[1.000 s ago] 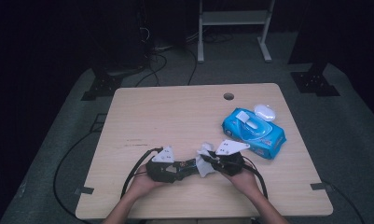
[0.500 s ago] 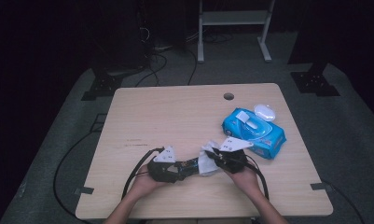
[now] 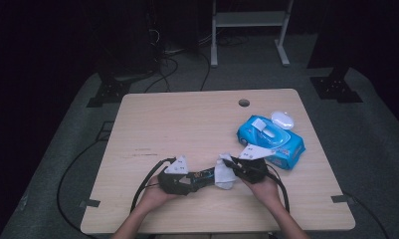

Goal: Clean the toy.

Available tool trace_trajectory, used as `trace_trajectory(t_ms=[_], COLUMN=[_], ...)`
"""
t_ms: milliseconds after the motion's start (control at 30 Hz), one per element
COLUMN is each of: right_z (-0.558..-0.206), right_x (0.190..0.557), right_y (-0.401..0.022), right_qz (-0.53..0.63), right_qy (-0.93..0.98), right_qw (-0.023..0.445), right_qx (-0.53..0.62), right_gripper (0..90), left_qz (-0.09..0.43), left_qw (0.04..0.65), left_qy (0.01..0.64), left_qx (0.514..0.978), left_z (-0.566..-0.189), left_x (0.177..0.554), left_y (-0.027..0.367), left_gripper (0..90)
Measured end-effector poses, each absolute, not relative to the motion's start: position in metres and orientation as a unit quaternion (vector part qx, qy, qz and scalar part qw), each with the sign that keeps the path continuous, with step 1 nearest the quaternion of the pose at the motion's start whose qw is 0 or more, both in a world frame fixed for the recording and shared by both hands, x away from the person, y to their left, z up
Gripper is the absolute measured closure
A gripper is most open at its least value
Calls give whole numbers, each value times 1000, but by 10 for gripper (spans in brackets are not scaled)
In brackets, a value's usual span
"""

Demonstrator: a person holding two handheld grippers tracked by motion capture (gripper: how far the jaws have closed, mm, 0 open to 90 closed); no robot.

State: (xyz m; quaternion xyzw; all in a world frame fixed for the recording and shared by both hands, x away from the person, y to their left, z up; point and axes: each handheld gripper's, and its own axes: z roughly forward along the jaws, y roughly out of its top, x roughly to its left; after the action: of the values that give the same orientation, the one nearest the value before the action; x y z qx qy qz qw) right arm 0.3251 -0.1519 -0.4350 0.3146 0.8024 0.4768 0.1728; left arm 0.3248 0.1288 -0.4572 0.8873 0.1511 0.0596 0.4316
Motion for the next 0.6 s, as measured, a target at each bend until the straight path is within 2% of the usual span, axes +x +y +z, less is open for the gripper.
trace_trajectory(t_ms=[200,367,433,600], right_z=[-436,-435,-434,-431], right_x=[318,320,318,314], right_y=[-141,-147,-147,-144], right_qz=[465,486,489,483], right_qy=[806,796,796,811], right_qw=[207,169,168,148], right_qx=[302,319,315,295], right_gripper=[797,759,751,668], left_qz=[60,59,60,61], left_qw=[430,431,429,429], left_qy=[150,150,148,149], left_qx=[888,888,889,889], left_z=[-457,-457,-457,-457], left_x=[325,324,325,324], left_y=[129,129,129,129], left_gripper=[579,578,578,577])
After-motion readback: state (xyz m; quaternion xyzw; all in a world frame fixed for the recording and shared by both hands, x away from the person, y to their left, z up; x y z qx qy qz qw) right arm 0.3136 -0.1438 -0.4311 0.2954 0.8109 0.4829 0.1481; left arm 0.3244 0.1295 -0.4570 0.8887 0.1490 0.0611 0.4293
